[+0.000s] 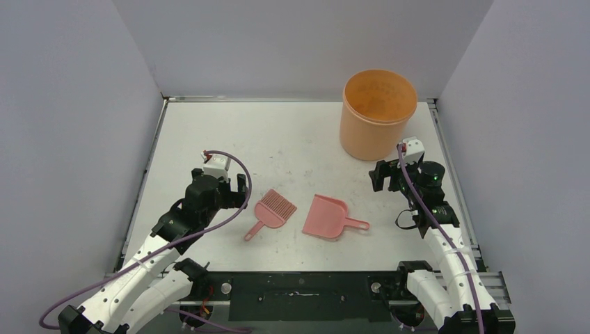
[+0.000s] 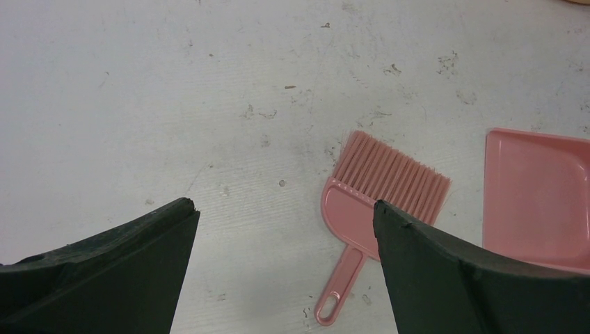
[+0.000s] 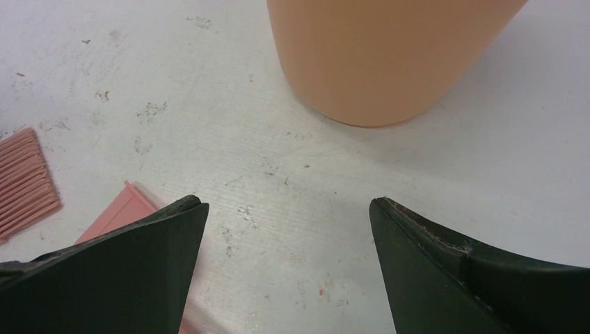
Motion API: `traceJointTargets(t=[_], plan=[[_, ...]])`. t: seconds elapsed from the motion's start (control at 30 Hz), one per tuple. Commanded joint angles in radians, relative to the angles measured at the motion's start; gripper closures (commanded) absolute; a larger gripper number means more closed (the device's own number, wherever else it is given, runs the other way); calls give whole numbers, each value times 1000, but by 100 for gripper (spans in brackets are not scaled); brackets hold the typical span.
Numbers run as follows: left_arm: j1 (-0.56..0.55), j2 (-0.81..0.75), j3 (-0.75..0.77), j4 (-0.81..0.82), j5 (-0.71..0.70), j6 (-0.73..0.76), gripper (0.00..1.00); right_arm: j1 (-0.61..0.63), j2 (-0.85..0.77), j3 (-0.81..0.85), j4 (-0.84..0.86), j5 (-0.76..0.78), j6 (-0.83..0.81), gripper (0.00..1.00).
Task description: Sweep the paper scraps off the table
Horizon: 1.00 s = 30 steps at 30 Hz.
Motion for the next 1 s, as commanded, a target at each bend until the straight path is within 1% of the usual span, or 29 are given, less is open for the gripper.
traceJointTargets(t=[0.0, 0.47, 0.67, 0.8, 0.9, 0.97], plan=[[5, -4, 27, 28, 13, 10, 3, -15, -13, -4, 49, -26, -17, 10], [4, -3, 28, 27, 18, 9, 4, -23, -12, -4, 47, -39, -21, 10], [4, 0, 27, 26, 18, 9, 4, -29, -26, -3, 52, -36, 4, 10], [4, 0, 27, 27, 18, 9, 3, -28, -23, 9, 60, 38, 108, 10], [4, 2, 27, 26, 20, 9, 3, -29, 43, 76, -3, 86, 155, 10], [4, 4, 28, 26, 20, 9, 3, -28, 58, 91, -11, 119, 170, 10]])
